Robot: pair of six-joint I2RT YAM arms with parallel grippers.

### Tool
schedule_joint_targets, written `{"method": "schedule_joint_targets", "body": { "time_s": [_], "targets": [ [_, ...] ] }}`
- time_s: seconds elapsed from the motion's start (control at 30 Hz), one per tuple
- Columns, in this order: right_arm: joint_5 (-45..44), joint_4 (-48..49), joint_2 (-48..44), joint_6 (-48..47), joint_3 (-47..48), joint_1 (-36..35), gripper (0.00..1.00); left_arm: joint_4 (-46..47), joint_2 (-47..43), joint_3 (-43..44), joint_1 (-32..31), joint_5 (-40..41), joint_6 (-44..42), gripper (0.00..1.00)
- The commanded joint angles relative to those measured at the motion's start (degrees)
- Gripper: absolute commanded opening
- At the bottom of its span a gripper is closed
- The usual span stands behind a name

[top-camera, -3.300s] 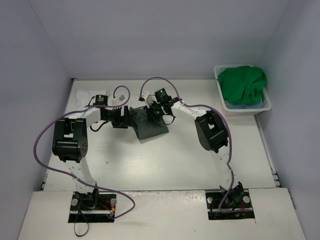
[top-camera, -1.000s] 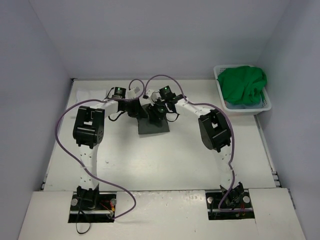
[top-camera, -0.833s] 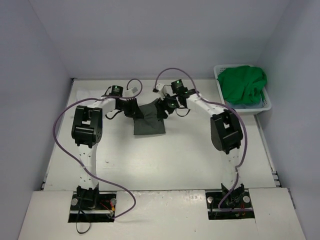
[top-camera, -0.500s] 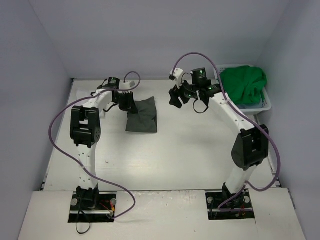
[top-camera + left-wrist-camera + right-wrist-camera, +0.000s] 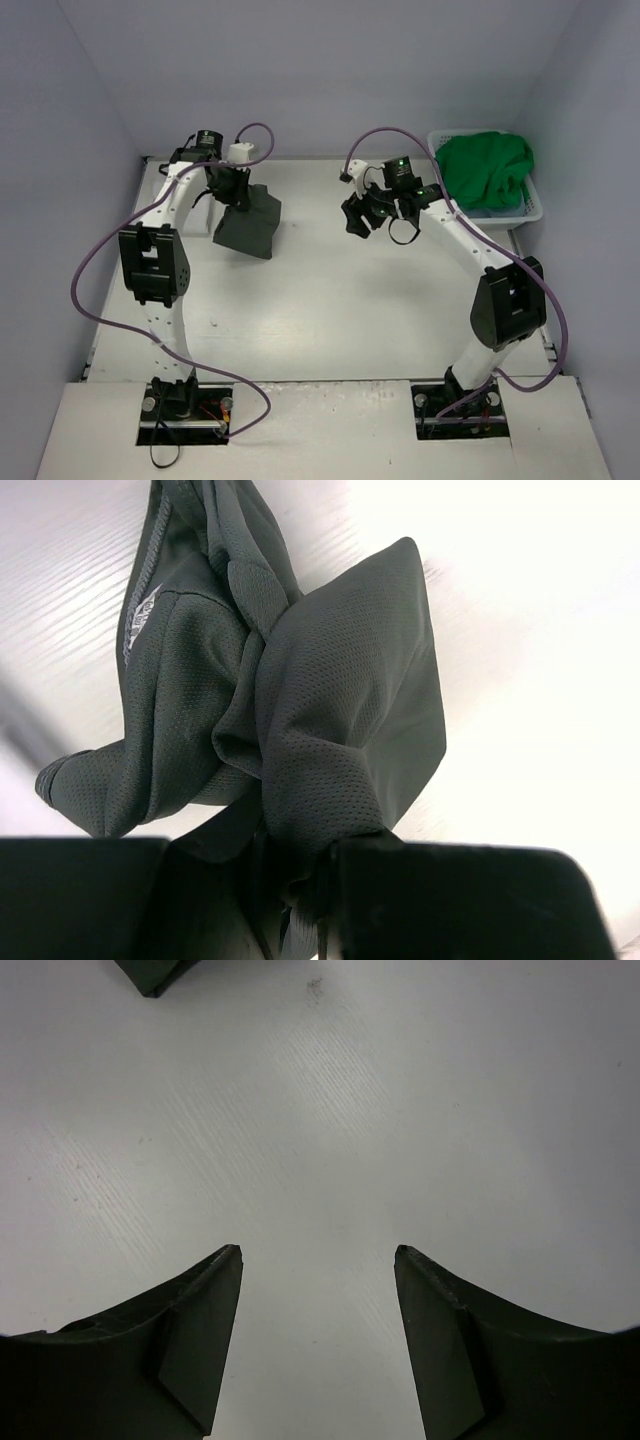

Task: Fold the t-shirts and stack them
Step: Put the neatly folded tshirt into the corner of the board with the left arm

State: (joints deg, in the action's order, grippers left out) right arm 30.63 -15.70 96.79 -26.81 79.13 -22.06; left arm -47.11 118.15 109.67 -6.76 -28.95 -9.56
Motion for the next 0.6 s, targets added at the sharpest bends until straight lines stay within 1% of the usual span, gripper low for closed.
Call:
{"method": "schedule_joint_targets", "body": {
  "time_s": [0.0,0.1,0.27,0.57],
  "targets": [
    [1.01,2.43,-4.95,1.32,0.06,0.44,0.59,-6.04,-4.68,4.06,0.61,5.29,-7.73,0.0],
    [1.45,2.7,-5.38,1.5,-0.64,0.44,0.59,-9.74,-3.72,6.43,1.05,8.02,-11.77,0.0],
    [2.94,2.96,-6.09,1.67,-1.44,0.62,0.59,-12.74,-2.05,10.38,2.37,11.19,-16.79,0.0],
    [4.0,3.05,-5.91,1.94,-1.79,0.71,0.59,-16.26,2.88,21.8,6.06,13.48,-19.0,0.0]
  ]
}}
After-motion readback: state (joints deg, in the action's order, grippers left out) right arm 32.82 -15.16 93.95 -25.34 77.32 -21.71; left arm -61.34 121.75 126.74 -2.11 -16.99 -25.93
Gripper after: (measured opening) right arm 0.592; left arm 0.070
